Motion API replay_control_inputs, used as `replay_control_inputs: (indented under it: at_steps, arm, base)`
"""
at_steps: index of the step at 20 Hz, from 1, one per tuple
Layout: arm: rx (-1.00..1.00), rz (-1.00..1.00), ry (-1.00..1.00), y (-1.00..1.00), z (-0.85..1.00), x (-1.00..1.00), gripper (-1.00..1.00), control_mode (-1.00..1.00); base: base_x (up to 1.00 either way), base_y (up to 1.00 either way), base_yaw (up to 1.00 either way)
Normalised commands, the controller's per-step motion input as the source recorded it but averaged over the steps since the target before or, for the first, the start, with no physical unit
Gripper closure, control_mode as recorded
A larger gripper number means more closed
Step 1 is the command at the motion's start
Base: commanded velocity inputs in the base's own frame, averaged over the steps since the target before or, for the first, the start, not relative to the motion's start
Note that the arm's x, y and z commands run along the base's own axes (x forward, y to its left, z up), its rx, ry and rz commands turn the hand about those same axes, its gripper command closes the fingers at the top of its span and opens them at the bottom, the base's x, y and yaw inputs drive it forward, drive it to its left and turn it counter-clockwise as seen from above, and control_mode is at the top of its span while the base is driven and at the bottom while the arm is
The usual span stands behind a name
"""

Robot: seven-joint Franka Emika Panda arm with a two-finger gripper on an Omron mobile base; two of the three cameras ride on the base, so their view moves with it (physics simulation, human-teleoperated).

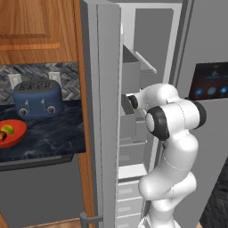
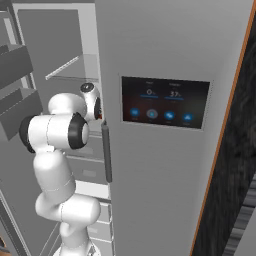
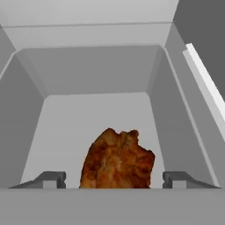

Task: Take the peach, mango, and chicken drumstick from the freezer and place them in the bowl on the counter.

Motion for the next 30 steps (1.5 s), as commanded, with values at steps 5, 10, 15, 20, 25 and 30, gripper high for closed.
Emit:
replay_control_inputs:
  at_steps: [5, 10, 15, 20, 25, 30]
  arm:
    - [0.00, 0.00, 0.00, 0.00, -0.46, 0.02, 1.00, -1.00]
    - [0.00, 0.00, 0.00, 0.00, -0.45, -0.39, 1.00, -1.00]
    - [0.00, 0.01, -0.05, 0.07, -0.14, -0.87, 1.00, -1.00]
    - [0.00, 0.04, -0.16, 0.02, -0.02, -0.95, 1.00, -1.00]
    - [0.00, 0.06, -0.02, 0.02, 0.09, -0.69, 1.00, -1.00]
    - [0.02, 0.02, 0.00, 0.03, 0.34, -0.57, 1.00, -1.00]
  base:
    - [0.00, 0.00, 0.00]
    - [0.00, 0.00, 0.00]
    - [0.00, 0.00, 0.00]
    - [0.00, 0.00, 0.00]
    - [0.00, 0.00, 0.00]
    - [0.00, 0.00, 0.00]
